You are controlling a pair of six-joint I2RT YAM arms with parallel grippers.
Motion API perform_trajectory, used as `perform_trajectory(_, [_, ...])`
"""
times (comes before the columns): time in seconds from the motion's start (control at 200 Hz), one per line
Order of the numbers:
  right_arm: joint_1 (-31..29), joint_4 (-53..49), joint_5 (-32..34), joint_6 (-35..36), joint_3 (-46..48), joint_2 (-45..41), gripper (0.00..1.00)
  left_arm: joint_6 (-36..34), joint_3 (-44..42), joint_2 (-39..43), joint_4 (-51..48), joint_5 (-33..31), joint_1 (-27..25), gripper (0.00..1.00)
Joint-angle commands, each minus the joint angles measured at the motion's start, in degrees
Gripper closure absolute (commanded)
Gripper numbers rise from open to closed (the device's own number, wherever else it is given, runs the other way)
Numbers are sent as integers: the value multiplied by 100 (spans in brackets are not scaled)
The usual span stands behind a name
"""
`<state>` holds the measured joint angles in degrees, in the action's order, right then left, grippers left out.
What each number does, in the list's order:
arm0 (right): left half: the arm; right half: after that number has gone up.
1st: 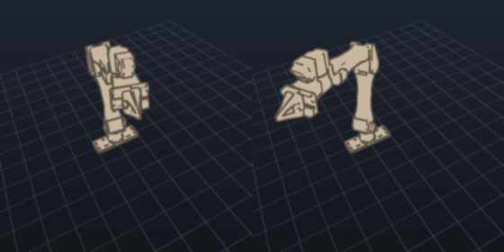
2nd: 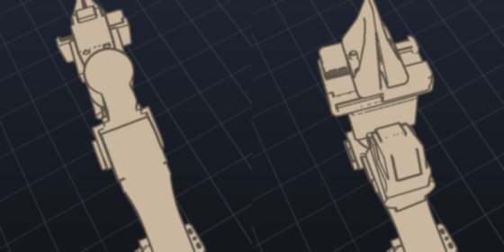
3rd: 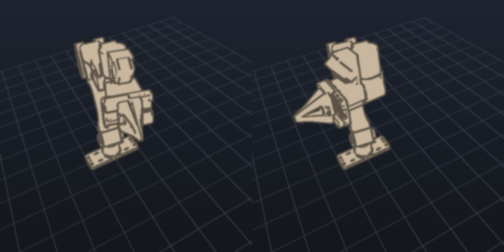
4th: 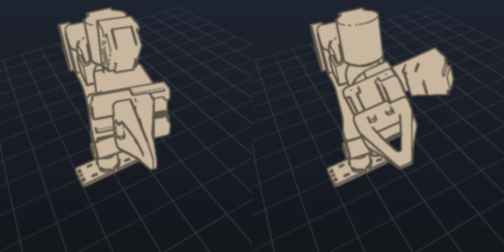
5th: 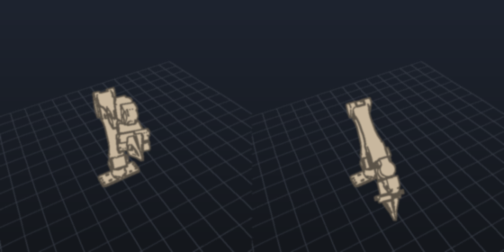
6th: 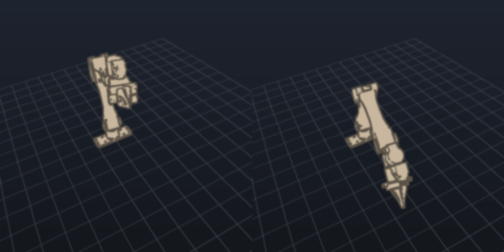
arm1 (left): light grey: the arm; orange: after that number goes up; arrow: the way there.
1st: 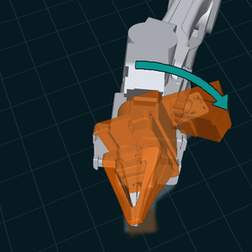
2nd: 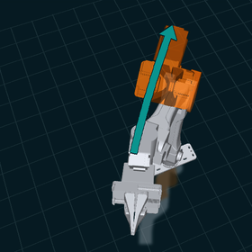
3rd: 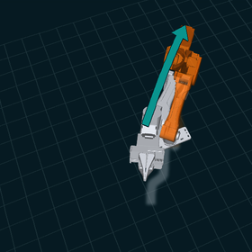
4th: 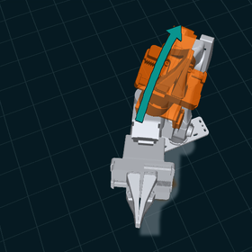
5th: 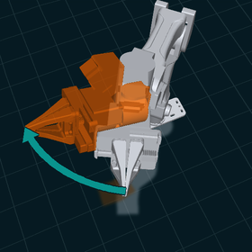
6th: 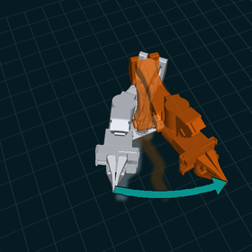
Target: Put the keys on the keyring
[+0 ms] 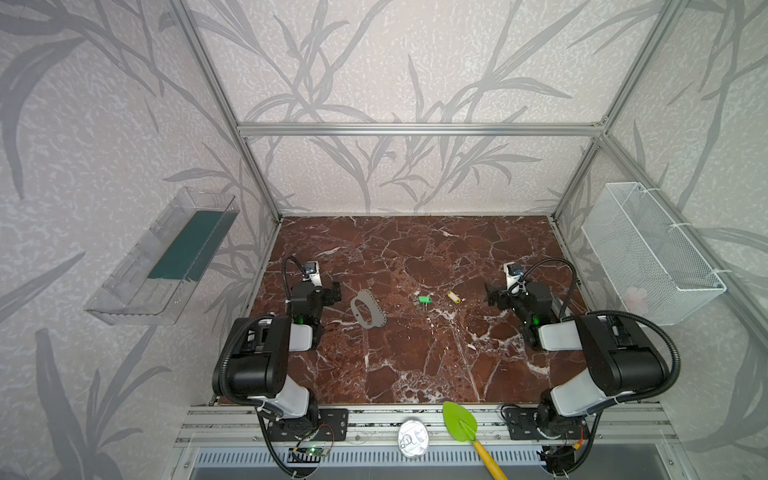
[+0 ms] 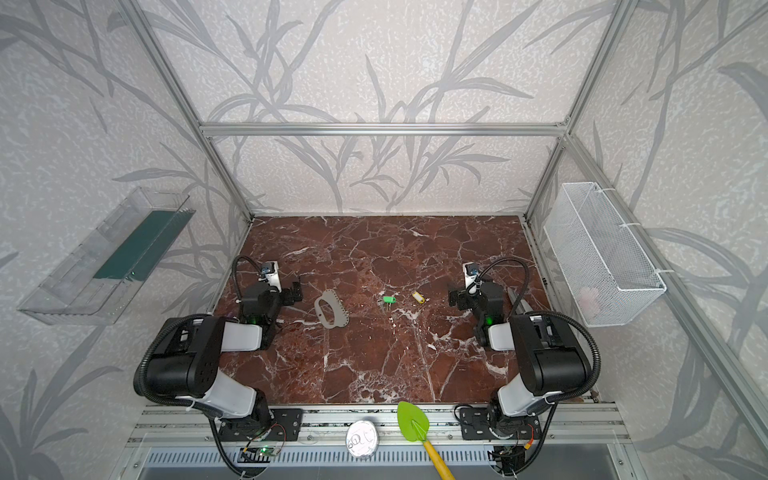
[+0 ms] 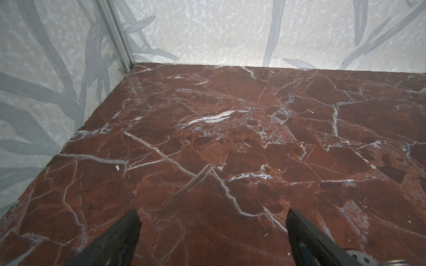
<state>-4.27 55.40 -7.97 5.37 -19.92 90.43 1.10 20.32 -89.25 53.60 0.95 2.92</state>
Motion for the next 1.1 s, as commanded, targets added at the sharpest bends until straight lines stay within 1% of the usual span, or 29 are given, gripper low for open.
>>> perform_trajectory(0.0, [23, 156, 43, -23, -114, 47, 1, 4, 87, -56, 124, -43, 28, 1])
perform_trajectory(0.43, [31, 146, 53, -27, -114, 46, 1, 16, 95, -55, 111, -58, 28, 1])
perform_trajectory(0.48, [15, 127, 211, -62, -132, 40, 1, -7, 90, -38, 130, -62, 25, 1])
perform_trajectory(0.56, [-59, -257, 826, -163, -222, -254, 1, -31, 28, 345, -39, -137, -19, 1])
perform_trajectory(0.63, [-65, -996, 912, -187, -409, -750, 1, -14, 31, 977, -576, -286, -50, 1])
perform_trajectory(0.69, [-80, -1680, 876, -158, -590, -1172, 1, 81, 161, 1582, -1318, -289, -77, 1])
perform_trajectory(0.74, [-123, -1921, 958, -167, -663, -1477, 1, 374, 356, 2089, -2082, -263, -88, 1])
perform_trajectory(0.8, [-174, -2152, 998, -354, -736, -1868, 1, 797, 575, 2632, -2873, -134, -115, 1])
perform_trajectory(0.87, [-257, -2933, 917, -579, -1060, -2295, 1, 1249, 744, 3123, -3337, 13, -200, 1])
perform_trajectory(0.925, [-380, -3644, 869, -669, -1393, -2551, 1, 1739, 773, 3516, -3502, -100, -318, 1])
perform_trajectory(0.97, [-525, -4193, 800, -682, -1616, -2708, 1, 2112, 832, 3826, -3754, -59, -387, 1])
perform_trajectory(1.02, [-772, -4583, 768, -647, -1784, -2881, 0, 2480, 955, 4087, -4197, -66, -463, 1])
perform_trajectory(1.1, [-1182, -4971, 838, -625, -1913, -3069, 0, 2744, 1171, 4361, -4962, -142, -624, 1])
